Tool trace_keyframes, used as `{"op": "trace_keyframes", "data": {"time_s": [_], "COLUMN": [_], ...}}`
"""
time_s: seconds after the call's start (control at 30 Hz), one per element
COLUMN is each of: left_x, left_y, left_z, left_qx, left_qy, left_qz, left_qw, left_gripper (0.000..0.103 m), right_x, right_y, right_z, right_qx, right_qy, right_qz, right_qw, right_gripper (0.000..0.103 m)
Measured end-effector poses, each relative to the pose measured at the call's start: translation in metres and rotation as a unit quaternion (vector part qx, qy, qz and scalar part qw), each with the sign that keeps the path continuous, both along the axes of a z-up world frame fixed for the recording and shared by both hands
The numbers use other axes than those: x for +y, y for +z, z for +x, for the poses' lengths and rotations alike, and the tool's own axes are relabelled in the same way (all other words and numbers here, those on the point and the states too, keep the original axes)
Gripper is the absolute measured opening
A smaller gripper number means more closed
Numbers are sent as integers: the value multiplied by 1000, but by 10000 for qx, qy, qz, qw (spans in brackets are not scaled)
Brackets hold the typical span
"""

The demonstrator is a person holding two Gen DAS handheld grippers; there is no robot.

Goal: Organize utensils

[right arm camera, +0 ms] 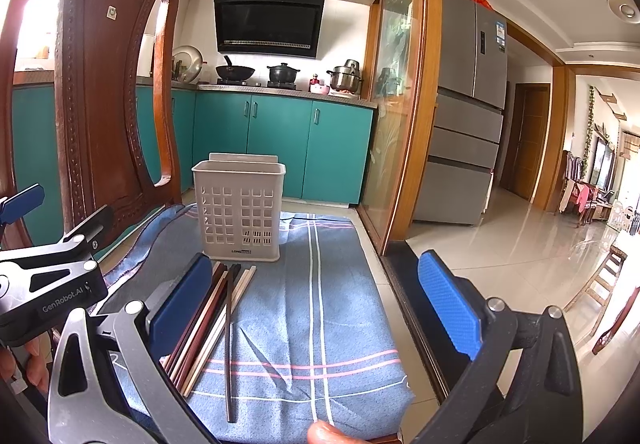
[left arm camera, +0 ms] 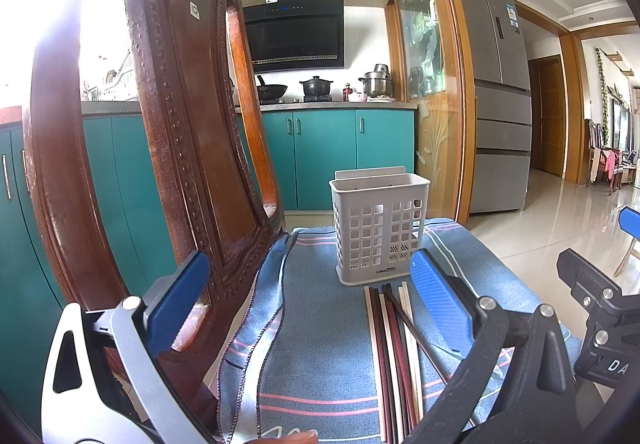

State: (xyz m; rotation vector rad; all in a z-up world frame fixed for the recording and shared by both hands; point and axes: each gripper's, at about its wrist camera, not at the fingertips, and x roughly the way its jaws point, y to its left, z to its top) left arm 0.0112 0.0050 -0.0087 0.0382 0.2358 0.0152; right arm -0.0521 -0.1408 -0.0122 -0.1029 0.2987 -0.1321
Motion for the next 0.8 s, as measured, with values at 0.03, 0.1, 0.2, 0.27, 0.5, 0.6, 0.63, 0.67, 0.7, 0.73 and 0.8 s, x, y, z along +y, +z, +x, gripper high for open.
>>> {"op": "trace_keyframes", "data": {"time_s": [0.03, 0.1, 0.2, 0.27, 0.5, 0.6, 0.63, 0.67, 0.7, 0.73, 0.8], "left_x": [0, 1, 0, -1, -4, -6, -6, -7, -8, -9, -11], "left_y": [0, -1, -2, -2, -4, -5, -5, -6, -6, -6, -9], "left_z": [0, 0, 0, 0, 2, 2, 2, 3, 3, 5, 7], "left_qx": [2, 7, 10, 14, 60, 100, 115, 135, 157, 185, 276], "left_qy": [-1, -3, -5, -5, 2, 6, 7, 11, 20, 31, 63], "left_qz": [5, 14, 24, 33, 70, 101, 115, 133, 156, 180, 241], "left_qw": [10000, 10000, 10000, 10000, 10000, 9999, 9999, 9998, 9998, 9997, 9993], "left_gripper": [100, 100, 100, 100, 100, 100, 100, 100, 100, 100, 100], "right_x": [0, 0, 0, 0, -2, -3, -4, -5, -5, -6, -8], "right_y": [-1, 0, 0, 0, -2, -1, -2, -3, -3, -4, -5], "right_z": [0, 0, 0, 0, 3, 6, 6, 6, 7, 8, 11], "right_qx": [5, 14, 20, 20, 51, 90, 99, 111, 127, 151, 212], "right_qy": [2, 5, 9, 6, 0, 2, 1, 1, 1, -3, 17], "right_qz": [-2, 9, 19, 9, 24, 48, 54, 60, 66, 77, 105], "right_qw": [10000, 10000, 10000, 10000, 10000, 9999, 9999, 9999, 9999, 9999, 9997], "right_gripper": [101, 101, 101, 101, 101, 101, 101, 101, 101, 101, 101]}}
